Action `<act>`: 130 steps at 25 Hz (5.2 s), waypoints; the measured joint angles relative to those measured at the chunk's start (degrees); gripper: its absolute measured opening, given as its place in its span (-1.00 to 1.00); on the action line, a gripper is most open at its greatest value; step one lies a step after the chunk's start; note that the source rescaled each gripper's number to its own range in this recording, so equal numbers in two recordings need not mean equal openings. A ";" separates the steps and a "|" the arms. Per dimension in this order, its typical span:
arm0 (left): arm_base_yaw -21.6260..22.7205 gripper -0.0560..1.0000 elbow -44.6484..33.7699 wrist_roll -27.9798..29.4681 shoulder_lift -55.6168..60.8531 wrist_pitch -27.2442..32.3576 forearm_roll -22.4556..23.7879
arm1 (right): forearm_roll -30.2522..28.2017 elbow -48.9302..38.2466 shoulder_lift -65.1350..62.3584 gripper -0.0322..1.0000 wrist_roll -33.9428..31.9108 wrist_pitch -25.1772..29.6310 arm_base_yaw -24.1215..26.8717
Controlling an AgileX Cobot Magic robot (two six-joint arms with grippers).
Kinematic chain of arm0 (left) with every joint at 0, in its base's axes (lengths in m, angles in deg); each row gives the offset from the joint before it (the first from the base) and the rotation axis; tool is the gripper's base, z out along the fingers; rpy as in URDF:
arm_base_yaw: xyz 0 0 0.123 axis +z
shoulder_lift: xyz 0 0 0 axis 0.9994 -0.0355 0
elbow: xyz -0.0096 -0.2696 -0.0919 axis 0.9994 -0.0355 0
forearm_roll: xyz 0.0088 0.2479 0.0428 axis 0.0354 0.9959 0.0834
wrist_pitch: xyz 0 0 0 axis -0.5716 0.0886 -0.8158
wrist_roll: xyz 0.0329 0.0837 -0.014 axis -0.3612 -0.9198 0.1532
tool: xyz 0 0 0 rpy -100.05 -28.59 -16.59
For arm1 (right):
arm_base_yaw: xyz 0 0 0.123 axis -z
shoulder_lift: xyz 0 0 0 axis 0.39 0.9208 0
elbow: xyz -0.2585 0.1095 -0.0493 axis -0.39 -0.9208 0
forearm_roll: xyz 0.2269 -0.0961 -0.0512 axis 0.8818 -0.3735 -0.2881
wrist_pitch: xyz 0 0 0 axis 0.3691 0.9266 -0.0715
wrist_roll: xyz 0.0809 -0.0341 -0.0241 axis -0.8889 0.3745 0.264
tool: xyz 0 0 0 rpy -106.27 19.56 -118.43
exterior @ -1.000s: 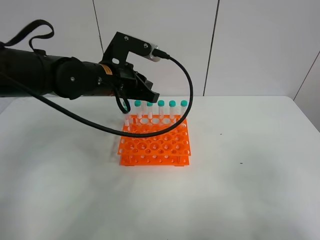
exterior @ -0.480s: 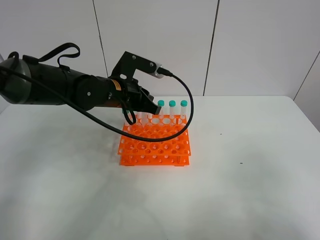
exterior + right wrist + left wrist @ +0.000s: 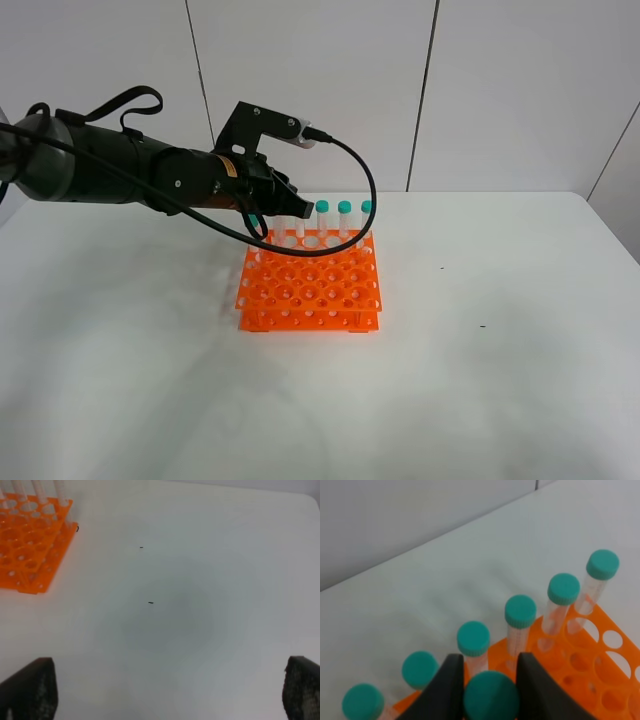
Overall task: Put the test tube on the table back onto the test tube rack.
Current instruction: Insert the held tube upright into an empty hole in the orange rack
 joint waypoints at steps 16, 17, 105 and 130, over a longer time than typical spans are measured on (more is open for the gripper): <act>1.34 -0.87 0.00 0.00 -0.74 -0.79 0.40 | 0.00 0.00 0.00 1.00 0.00 0.00 0.00; 1.34 -0.87 0.00 0.05 -1.00 -0.88 0.40 | 0.00 0.00 0.00 1.00 0.00 0.00 0.00; 1.34 -0.87 0.35 5.34 -7.93 -4.75 -3.80 | 0.43 0.00 0.00 1.00 0.00 0.00 0.00; 1.24 -0.87 -3.66 5.36 -7.97 -12.59 0.01 | 0.43 0.00 0.00 1.00 -0.05 0.00 0.00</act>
